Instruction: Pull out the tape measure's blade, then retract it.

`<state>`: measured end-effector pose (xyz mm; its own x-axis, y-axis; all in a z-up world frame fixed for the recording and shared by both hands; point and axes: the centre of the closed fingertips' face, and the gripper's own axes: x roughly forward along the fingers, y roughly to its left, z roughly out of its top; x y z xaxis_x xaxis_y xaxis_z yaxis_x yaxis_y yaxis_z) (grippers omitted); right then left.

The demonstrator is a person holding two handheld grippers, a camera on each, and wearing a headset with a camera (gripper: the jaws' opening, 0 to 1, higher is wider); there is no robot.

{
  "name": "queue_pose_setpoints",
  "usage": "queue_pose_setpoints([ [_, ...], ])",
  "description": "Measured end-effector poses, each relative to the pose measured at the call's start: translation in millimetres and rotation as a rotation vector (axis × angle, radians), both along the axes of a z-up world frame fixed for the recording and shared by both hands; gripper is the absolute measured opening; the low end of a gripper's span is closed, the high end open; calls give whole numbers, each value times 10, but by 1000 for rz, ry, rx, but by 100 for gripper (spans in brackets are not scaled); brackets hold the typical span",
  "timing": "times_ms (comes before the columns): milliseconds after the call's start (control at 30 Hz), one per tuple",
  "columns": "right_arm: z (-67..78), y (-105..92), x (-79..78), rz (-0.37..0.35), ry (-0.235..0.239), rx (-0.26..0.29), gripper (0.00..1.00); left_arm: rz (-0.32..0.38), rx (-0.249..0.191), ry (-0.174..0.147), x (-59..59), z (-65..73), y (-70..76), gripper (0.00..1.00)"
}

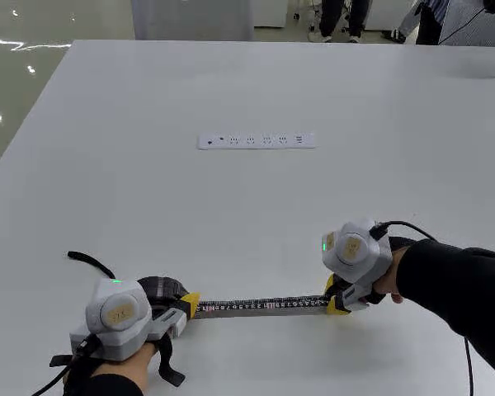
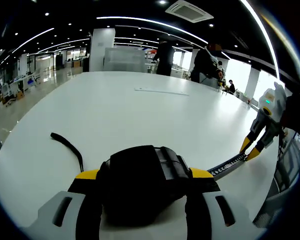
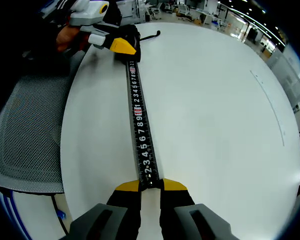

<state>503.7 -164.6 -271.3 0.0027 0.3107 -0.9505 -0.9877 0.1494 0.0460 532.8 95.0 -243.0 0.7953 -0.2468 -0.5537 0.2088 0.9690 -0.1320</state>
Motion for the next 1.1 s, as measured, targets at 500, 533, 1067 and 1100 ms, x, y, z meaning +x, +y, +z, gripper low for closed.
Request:
queue_pose_setpoints([
  [500, 7, 50, -15, 24, 3, 2, 9, -7, -3, 13, 6, -7, -9, 64],
  [533, 7, 54, -14, 22, 3, 1, 9, -7, -4, 17, 6, -9, -7, 64],
  [1067, 7, 108, -12, 33, -3, -16, 10, -7, -6, 24, 6, -11, -2, 64],
  [1100, 6, 109, -10, 29, -1, -16, 9, -7, -6, 24, 8, -10, -5, 64],
])
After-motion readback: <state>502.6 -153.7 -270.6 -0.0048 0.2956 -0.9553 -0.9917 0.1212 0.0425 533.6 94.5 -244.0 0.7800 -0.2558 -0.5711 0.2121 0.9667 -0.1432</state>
